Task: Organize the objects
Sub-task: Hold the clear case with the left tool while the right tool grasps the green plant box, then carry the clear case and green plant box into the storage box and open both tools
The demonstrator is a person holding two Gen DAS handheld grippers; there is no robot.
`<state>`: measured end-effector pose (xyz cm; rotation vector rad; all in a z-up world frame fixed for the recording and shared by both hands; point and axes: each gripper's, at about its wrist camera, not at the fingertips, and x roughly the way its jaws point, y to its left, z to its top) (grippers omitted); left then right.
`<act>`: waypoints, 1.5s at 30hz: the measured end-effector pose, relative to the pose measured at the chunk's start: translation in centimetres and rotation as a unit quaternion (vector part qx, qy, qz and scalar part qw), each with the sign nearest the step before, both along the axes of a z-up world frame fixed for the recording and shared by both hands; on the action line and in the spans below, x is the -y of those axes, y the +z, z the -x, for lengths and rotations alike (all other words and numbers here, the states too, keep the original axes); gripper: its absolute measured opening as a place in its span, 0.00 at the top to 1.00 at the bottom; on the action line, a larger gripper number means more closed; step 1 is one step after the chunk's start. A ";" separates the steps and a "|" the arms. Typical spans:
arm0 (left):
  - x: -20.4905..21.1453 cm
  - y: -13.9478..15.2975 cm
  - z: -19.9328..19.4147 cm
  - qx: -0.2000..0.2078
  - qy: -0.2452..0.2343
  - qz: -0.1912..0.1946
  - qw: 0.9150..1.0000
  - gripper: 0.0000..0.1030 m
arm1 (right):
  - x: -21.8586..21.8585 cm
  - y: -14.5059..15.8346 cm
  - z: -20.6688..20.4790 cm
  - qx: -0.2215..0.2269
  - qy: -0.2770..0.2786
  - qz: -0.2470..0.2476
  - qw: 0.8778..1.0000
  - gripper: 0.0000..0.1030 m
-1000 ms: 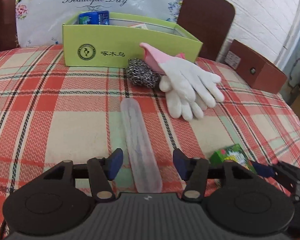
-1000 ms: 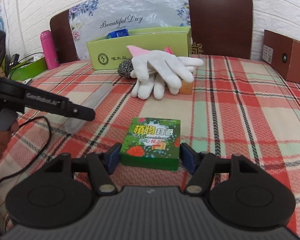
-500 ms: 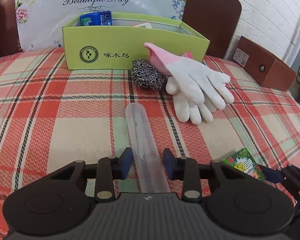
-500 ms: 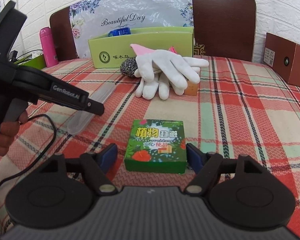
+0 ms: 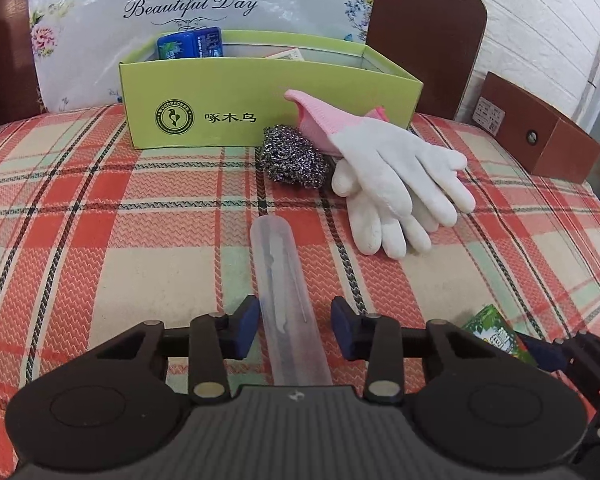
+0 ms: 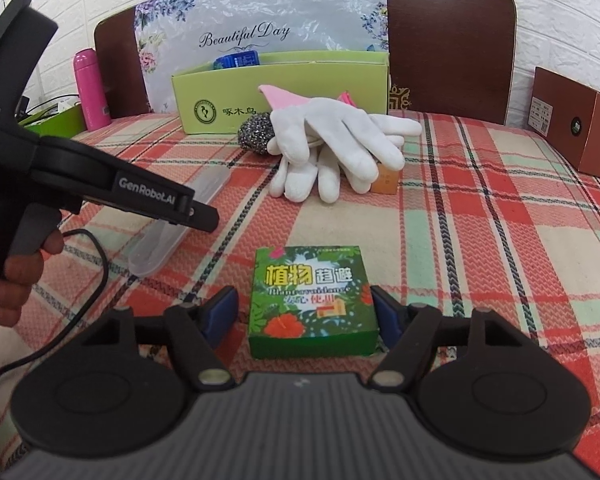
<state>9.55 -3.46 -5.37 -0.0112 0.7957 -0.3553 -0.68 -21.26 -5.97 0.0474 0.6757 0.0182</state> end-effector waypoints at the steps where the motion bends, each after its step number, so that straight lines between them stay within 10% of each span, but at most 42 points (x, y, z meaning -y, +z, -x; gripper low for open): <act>1: 0.1 0.0 0.0 0.002 0.001 -0.002 1.000 0.60 | 0.0 0.0 -0.1 0.001 -0.001 0.000 1.000 0.31; 14: 0.2 0.0 0.7 0.015 0.005 -0.019 1.000 0.72 | 0.2 -0.2 -0.2 0.010 -0.008 -0.004 1.000 0.40; 27: -3.6 7.0 0.9 0.084 -0.012 0.079 0.993 0.72 | 2.0 4.9 -0.7 0.076 0.018 -0.040 0.996 0.41; 35: -2.3 12.9 -5.2 0.169 -0.020 0.060 0.984 0.72 | 3.5 9.9 -7.8 0.156 0.030 -0.030 0.987 0.41; 45: 0.0 12.1 -15.2 0.143 -0.016 0.054 0.988 0.72 | 5.6 10.2 -20.7 0.149 0.001 -0.012 0.989 0.40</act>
